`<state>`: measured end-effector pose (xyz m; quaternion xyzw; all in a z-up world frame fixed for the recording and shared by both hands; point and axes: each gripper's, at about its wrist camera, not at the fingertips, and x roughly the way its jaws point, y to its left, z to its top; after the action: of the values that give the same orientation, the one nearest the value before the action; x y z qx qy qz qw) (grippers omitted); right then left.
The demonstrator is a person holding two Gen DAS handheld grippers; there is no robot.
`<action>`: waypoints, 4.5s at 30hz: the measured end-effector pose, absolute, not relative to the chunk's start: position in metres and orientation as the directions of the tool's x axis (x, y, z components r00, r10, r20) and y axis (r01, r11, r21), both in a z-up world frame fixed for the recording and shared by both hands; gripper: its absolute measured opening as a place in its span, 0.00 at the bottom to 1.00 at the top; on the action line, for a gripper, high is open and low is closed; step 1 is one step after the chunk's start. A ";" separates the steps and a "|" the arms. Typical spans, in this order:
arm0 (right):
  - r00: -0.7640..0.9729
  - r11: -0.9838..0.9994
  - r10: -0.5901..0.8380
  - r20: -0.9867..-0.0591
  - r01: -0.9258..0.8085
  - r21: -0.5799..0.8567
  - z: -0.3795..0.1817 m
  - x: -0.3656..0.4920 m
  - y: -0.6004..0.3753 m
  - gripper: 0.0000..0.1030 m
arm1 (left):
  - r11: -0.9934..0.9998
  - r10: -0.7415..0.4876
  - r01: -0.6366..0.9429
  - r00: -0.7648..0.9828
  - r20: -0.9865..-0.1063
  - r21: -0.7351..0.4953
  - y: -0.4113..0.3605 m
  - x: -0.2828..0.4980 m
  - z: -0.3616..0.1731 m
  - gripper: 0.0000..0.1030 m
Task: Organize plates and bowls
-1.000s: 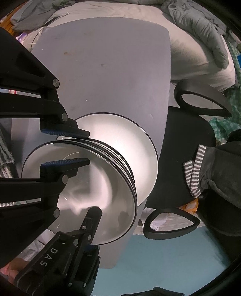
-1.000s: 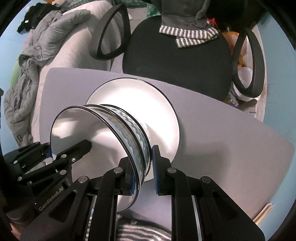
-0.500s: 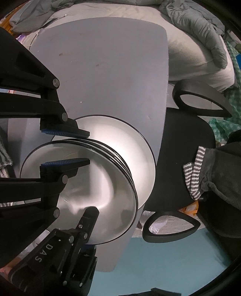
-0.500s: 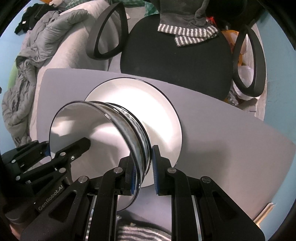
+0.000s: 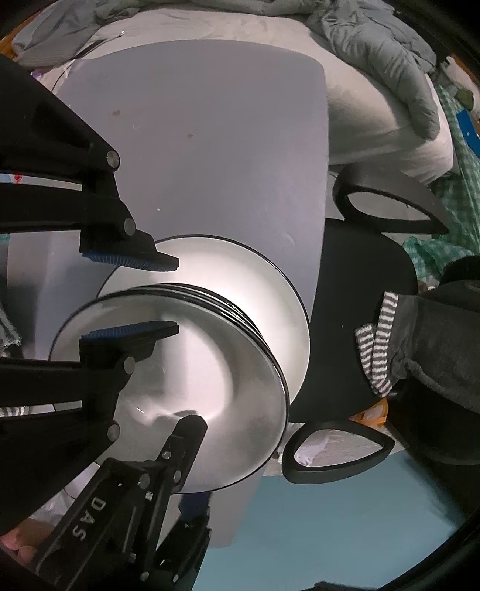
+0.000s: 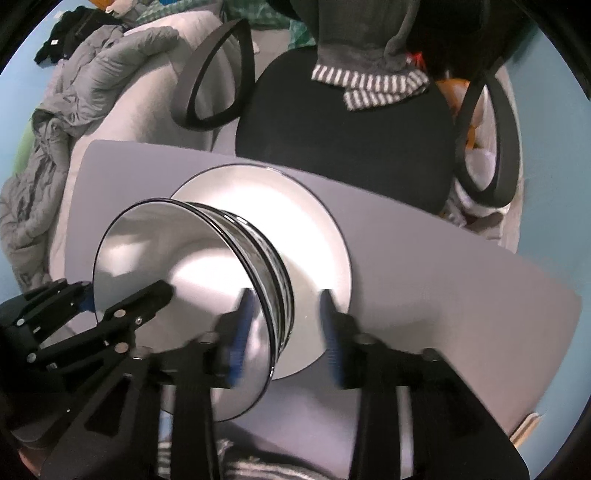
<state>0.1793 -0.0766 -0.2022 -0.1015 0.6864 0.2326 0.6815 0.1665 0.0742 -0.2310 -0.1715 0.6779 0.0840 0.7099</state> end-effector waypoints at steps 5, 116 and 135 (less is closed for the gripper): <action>-0.009 0.871 0.176 -0.984 -0.465 0.161 -0.194 0.178 -0.080 0.51 | 0.913 -0.090 -0.388 0.106 -0.990 -0.125 0.082 0.160 -0.218 0.30; 0.522 0.927 0.241 -0.818 -0.374 0.035 0.013 0.077 -0.202 0.55 | 0.951 0.096 -0.290 0.604 -0.791 -0.105 -0.008 0.058 0.007 0.78; 0.520 0.934 0.245 -0.818 -0.353 0.056 0.012 0.077 -0.199 0.55 | 0.956 0.069 -0.272 0.577 -0.814 -0.112 0.001 0.064 0.007 0.78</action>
<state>0.0774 -0.1992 0.0119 -0.0587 0.4588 0.1718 0.8698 0.0635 0.0012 0.0073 -0.1129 0.4496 0.0969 0.8808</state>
